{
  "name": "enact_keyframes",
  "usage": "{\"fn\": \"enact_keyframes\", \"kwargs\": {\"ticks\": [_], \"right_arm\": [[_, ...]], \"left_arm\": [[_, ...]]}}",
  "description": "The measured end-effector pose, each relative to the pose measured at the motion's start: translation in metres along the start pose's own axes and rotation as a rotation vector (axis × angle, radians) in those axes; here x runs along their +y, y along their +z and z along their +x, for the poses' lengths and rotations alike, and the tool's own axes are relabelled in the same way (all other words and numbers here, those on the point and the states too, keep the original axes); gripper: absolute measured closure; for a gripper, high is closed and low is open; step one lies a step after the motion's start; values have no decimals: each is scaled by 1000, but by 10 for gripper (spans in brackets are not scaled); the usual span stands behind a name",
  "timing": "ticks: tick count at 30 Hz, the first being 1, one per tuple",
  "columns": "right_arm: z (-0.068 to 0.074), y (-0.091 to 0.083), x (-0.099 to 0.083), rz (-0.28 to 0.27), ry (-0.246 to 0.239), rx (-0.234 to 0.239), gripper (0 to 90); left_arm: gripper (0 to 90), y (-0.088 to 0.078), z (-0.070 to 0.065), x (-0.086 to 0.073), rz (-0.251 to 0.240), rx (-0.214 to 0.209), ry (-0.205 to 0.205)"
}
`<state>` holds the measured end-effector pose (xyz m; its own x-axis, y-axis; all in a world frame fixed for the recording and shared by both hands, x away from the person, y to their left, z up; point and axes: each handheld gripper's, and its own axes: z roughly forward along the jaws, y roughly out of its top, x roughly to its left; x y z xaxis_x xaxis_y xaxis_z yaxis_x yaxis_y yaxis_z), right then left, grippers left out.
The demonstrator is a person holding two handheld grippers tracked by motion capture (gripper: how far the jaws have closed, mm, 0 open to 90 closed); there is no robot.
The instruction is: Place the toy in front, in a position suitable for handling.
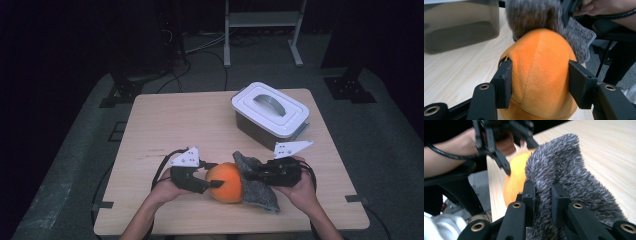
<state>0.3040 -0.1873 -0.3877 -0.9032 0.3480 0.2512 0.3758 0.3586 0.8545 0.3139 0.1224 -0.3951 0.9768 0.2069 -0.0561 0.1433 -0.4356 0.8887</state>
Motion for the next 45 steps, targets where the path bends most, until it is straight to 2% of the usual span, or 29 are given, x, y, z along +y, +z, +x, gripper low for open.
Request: {"fn": "enact_keyframes", "kwargs": {"ticks": [4, 7, 9, 11, 13, 14, 16, 20, 23, 25, 26, 28, 29, 32, 34, 38, 41, 43, 45], "right_arm": [[-12, 10, -16, 73, 41, -18, 746], [-16, 9, -19, 92, 56, -16, 746], [-18, 7, -21, 99, 68, -19, 746], [-22, 6, -24, 107, 79, -26, 746], [-22, 3, -25, 102, 85, -30, 748], [-21, 2, -23, 97, 81, -31, 751], [-16, -1, -16, 65, 64, -28, 759], [-4, -7, -3, -55, 39, 57, 760], [-1, -2, -1, -40, 25, 51, 757], [-7, 3, -7, 4, 43, 27, 756], [-10, 6, -11, 31, 55, 13, 755], [-14, 10, -15, 59, 67, 0, 754], [-13, 9, -14, 44, 64, 6, 755], [-4, 2, -2, -59, 44, 69, 755], [1, 1, 2, -87, 31, 89, 753], [-2, 10, -5, -26, 51, 83, 752], [-7, 11, -9, -23, 77, 95, 752], [-10, 10, -11, -24, 85, 92, 752], [-14, 9, -14, -24, 106, 97, 752]], "left_arm": [[390, 2, 0, -2, 1, -5, 0], [295, 3, 2, -2, -10, -10, -13], [190, 5, 4, -4, 12, 2, -33], [144, 8, 7, -10, 31, -14, -51], [151, 10, 10, -14, 28, -38, -76], [192, 10, 10, -14, 29, -47, -62], [305, 8, 8, -13, 24, -37, -47], [405, 8, 3, -6, 22, -17, -21], [423, 6, 0, -2, 12, -1, -10], [427, 1, 0, 0, 0, 16, -6], [429, -1, 1, 0, -12, 20, -17], [429, -2, 2, 0, -7, 26, -17], [429, -2, 2, -1, -6, 29, -17], [426, 3, -1, 1, -9, 23, -5], [414, 6, -3, 2, -8, 15, 2], [346, 9, -5, 3, -4, 8, 3], [262, 7, 1, 1, -31, -19, -51], [197, 5, 5, -2, -27, -10, -69], [190, 5, 8, -7, -11, -24, -88]]}}
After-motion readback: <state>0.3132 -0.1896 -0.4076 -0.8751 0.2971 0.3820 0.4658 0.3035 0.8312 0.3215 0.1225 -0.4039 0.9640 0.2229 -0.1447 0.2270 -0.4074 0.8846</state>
